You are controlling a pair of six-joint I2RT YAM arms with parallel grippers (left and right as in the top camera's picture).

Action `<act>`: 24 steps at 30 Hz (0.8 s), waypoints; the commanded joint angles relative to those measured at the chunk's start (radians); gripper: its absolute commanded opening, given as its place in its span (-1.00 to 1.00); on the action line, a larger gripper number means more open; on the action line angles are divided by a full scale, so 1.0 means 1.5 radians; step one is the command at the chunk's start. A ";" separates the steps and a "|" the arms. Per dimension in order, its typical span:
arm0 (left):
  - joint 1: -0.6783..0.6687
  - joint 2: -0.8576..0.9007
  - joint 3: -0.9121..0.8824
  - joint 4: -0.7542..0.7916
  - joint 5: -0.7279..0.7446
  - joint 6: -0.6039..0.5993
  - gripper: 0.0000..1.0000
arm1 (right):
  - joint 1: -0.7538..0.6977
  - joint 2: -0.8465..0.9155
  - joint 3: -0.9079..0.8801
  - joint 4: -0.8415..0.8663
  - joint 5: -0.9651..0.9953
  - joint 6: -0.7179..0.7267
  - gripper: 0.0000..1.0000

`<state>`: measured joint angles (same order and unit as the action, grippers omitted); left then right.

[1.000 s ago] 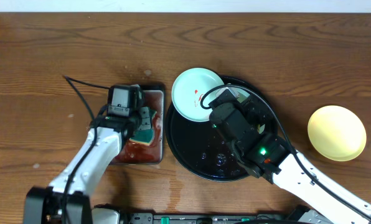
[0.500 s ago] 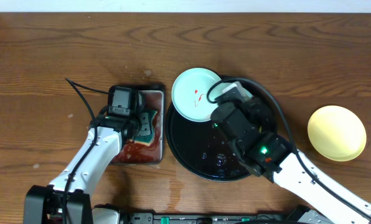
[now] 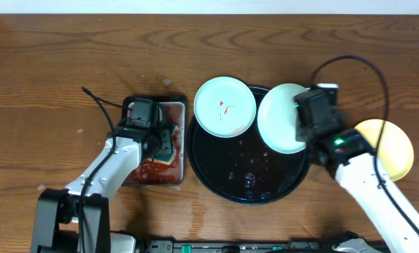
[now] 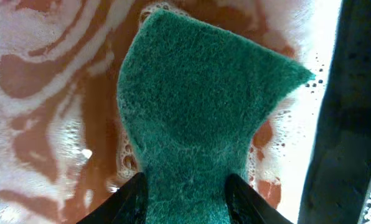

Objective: Clean dirty plates on tray and stack at the side
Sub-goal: 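Carry the mint plate right and set it onto the yellow plate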

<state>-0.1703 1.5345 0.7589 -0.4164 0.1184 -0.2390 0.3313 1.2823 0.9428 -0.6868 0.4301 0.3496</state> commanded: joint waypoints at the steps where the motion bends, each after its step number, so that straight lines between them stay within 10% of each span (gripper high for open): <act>1: 0.001 0.030 -0.011 -0.001 0.008 -0.006 -0.17 | -0.078 0.001 0.015 -0.006 -0.172 0.038 -0.98; 9: 0.001 0.040 -0.011 -0.001 0.008 -0.006 -0.62 | -0.286 0.001 0.015 -0.072 -0.356 0.038 -0.98; 24: 0.001 0.040 -0.011 -0.001 0.008 -0.006 -0.79 | -0.622 0.001 -0.017 -0.127 -0.425 0.065 -0.98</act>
<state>-0.1703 1.5620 0.7589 -0.4038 0.1291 -0.2504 -0.5327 1.2823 0.9390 -0.8852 -0.1581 0.4145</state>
